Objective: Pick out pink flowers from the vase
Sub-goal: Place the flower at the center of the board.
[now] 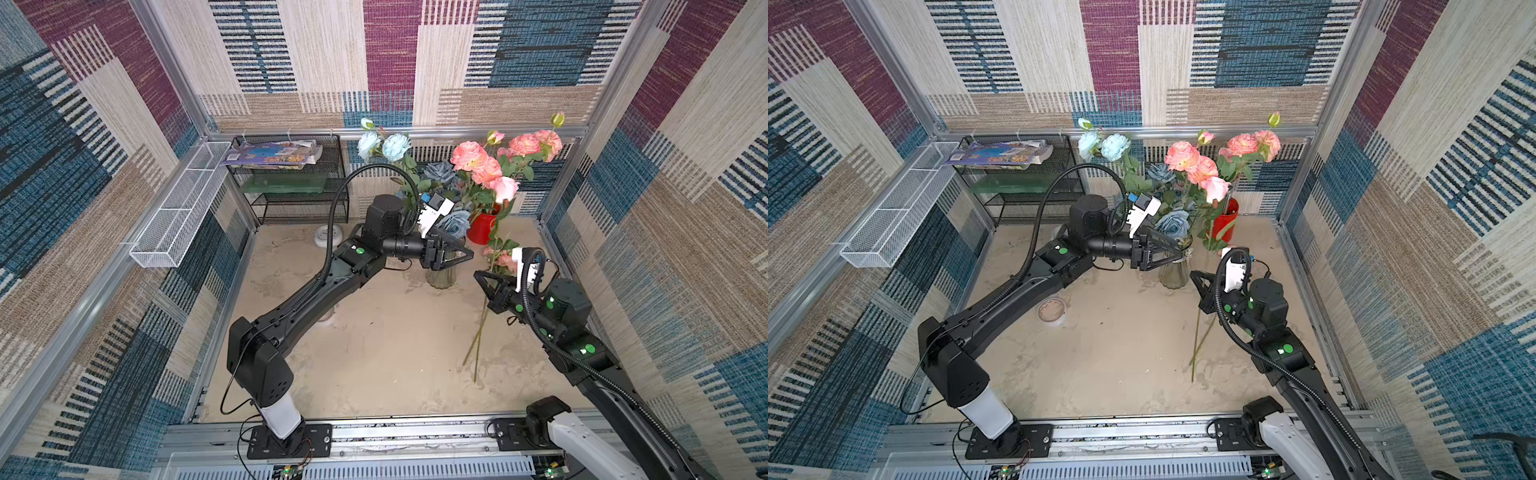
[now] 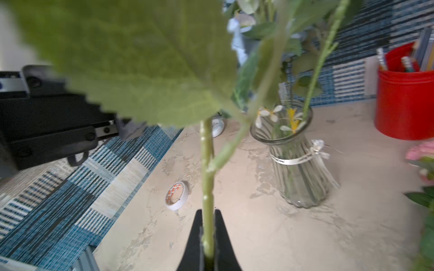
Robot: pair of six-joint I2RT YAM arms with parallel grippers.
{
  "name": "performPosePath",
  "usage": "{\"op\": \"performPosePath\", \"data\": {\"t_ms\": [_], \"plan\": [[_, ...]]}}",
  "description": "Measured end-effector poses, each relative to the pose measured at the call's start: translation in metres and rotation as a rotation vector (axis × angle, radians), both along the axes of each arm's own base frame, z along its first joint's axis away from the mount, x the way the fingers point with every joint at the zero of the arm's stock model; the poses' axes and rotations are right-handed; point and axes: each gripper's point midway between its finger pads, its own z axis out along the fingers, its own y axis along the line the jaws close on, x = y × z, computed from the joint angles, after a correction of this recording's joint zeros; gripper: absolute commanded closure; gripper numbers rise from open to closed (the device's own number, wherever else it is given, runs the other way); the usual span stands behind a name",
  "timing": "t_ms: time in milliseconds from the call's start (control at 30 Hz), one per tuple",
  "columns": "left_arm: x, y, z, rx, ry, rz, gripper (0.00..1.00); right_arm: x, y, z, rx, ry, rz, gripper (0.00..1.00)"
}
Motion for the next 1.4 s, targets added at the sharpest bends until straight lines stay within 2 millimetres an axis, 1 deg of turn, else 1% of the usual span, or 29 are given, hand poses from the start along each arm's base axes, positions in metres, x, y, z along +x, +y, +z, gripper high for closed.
{"op": "performPosePath", "data": {"t_ms": [100,200,300,400,433,533,633,733,833,933,1033,1233,1333,1400], "plan": [[-0.001,0.001,-0.003,0.008,-0.012,0.002,0.31,-0.002,-0.015,-0.009,0.001,0.009,-0.059,1.0],[-0.001,0.003,-0.003,0.01,-0.017,0.011,0.31,0.0,-0.029,-0.022,-0.006,0.043,-0.12,1.0],[-0.001,0.004,-0.002,0.01,-0.024,0.019,0.32,0.011,-0.045,-0.038,-0.016,0.111,-0.198,1.0],[-0.003,0.006,-0.003,0.012,-0.026,0.02,0.32,0.025,-0.066,-0.068,-0.027,0.228,-0.283,1.0],[-0.003,0.006,-0.003,0.012,-0.025,0.02,0.32,0.03,-0.075,-0.08,-0.027,0.275,-0.317,1.0],[-0.006,0.009,-0.004,0.013,-0.029,0.02,0.32,0.038,-0.092,-0.117,-0.019,0.411,-0.365,1.0],[-0.009,0.011,-0.004,0.012,-0.037,0.019,0.32,0.045,-0.093,-0.148,-0.02,0.528,-0.361,1.0],[-0.011,0.013,-0.004,0.011,-0.041,0.019,0.32,0.053,-0.092,-0.174,-0.016,0.623,-0.354,1.0],[-0.013,0.014,-0.004,0.012,-0.043,0.019,0.33,0.057,-0.093,-0.198,-0.006,0.69,-0.353,1.0],[-0.014,0.016,-0.005,0.014,-0.048,0.027,0.33,0.062,-0.095,-0.216,0.004,0.735,-0.365,1.0],[-0.014,0.018,-0.007,0.019,-0.051,0.039,0.33,0.067,-0.097,-0.23,0.009,0.757,-0.373,1.0],[-0.014,0.019,-0.011,0.026,-0.055,0.041,0.33,0.074,-0.099,-0.248,0.017,0.779,-0.38,1.0],[-0.014,0.019,-0.012,0.028,-0.053,0.041,0.33,0.077,-0.102,-0.253,0.017,0.788,-0.387,0.9],[-0.013,0.018,-0.014,0.031,-0.049,0.041,0.33,0.081,-0.103,-0.251,0.015,0.784,-0.395,0.82]]}}
